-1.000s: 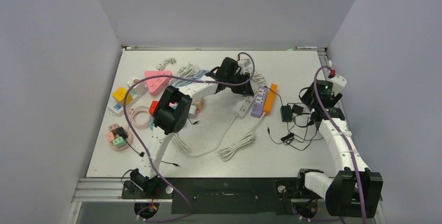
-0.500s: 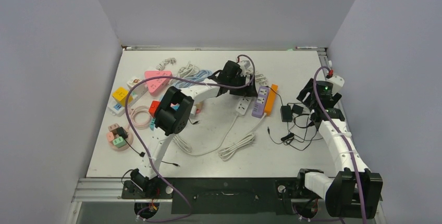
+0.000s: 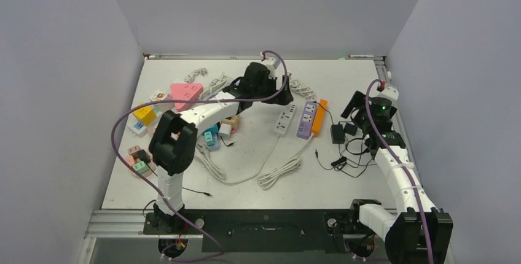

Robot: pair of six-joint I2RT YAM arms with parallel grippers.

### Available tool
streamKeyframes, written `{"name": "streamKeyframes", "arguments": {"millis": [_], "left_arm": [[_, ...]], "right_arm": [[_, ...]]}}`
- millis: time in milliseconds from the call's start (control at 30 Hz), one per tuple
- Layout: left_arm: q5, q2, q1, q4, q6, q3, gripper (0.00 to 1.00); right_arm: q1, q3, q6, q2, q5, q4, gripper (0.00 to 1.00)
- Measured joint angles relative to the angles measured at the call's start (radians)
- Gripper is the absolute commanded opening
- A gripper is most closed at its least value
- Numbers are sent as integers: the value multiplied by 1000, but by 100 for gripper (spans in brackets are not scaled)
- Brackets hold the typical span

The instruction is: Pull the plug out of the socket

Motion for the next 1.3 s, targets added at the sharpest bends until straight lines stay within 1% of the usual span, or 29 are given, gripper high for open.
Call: {"name": "streamKeyframes", "arguments": {"millis": [100,167,300,433,533,667,800,900,1033,1133,1300], "left_arm": [[-28,-135,28,11,0,-85,96],[-41,-237,64,16,-9,-145,96],[-54,-436,165,20,-43,-269,96],[-112,-635,275,-52,-58,-369,96],[-210,-790,313,-147,-34,-412,96],[-379,-999,313,-260,39,-428,96],[-522,-1172,313,-311,105,-453,96],[-595,-1286,313,-319,131,-526,96],[-647,-1403,313,-319,142,-690,96],[-650,-1439,313,-320,143,-781,96],[-650,-1445,313,-315,156,-810,96]], "right_arm": [[48,0,-18,-26,-3,18,95],[103,0,-33,-38,3,26,96],[195,8,-63,-43,18,32,96],[233,15,-94,-56,24,50,96],[250,18,-126,-85,30,65,97],[261,26,-172,-132,40,92,97],[261,24,-200,-178,48,126,98],[261,1,-203,-213,53,172,98],[261,-71,-200,-258,60,219,98],[261,-104,-197,-267,66,220,98],[261,-113,-196,-273,82,222,98]]}}
